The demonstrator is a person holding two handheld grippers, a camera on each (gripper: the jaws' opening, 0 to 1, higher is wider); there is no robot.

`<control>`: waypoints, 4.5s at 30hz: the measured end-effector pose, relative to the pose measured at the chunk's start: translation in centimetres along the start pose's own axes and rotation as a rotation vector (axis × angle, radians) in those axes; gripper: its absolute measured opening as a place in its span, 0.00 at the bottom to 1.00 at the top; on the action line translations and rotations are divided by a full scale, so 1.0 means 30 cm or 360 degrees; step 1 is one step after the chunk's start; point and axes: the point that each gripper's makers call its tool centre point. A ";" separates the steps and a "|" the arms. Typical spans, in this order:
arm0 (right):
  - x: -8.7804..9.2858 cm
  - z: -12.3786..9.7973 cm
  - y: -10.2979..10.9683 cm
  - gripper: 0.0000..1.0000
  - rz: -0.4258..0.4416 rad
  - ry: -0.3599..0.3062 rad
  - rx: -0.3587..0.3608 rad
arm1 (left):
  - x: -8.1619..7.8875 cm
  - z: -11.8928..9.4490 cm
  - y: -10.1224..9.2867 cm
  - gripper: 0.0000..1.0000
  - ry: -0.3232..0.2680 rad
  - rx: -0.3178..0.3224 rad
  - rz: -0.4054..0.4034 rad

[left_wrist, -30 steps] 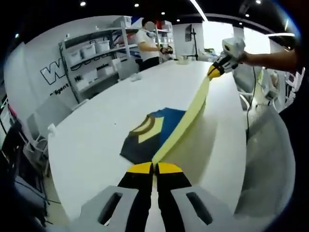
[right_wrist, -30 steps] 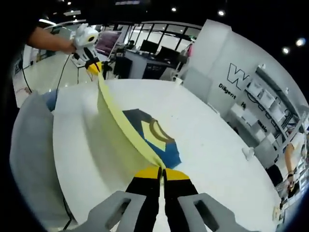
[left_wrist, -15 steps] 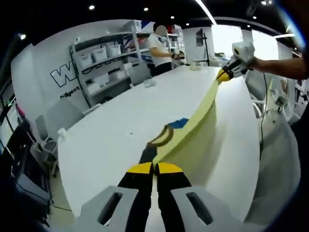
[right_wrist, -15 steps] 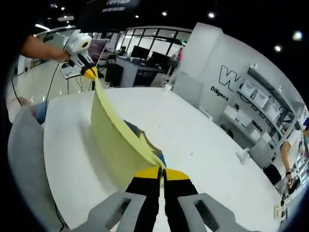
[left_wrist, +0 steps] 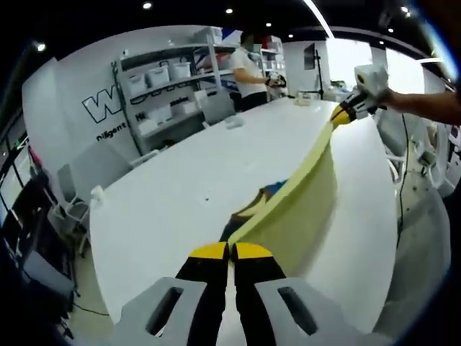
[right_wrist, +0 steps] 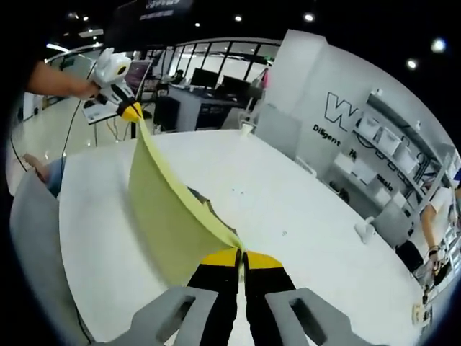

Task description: Fold the garment on the visible template until the final outline fits inside the template.

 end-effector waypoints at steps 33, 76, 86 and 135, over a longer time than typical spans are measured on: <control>0.107 0.185 -0.133 0.00 0.0202 0.0100 0.0010 | 0.018 0.236 0.079 0.01 0.0130 0.0045 -0.0118; 0.339 0.561 -0.225 0.00 0.0415 0.0286 -0.0037 | 0.291 0.624 0.139 0.02 0.0431 0.0012 -0.0219; 0.398 0.627 -0.225 0.00 0.0392 0.0406 -0.0042 | 0.340 0.683 0.126 0.02 0.0479 -0.0010 -0.0218; 0.397 0.579 -0.037 0.47 0.0408 0.0253 -0.0181 | 0.397 0.544 0.086 0.47 0.0345 -0.0093 -0.0094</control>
Point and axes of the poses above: the point that each gripper's makers call its tool centre point, and the gripper's own axes: z roughly forward along the fingers, y roughly to its left, x roughly out of its underside, and after that the axes turned 10 degrees about -x, right-handed
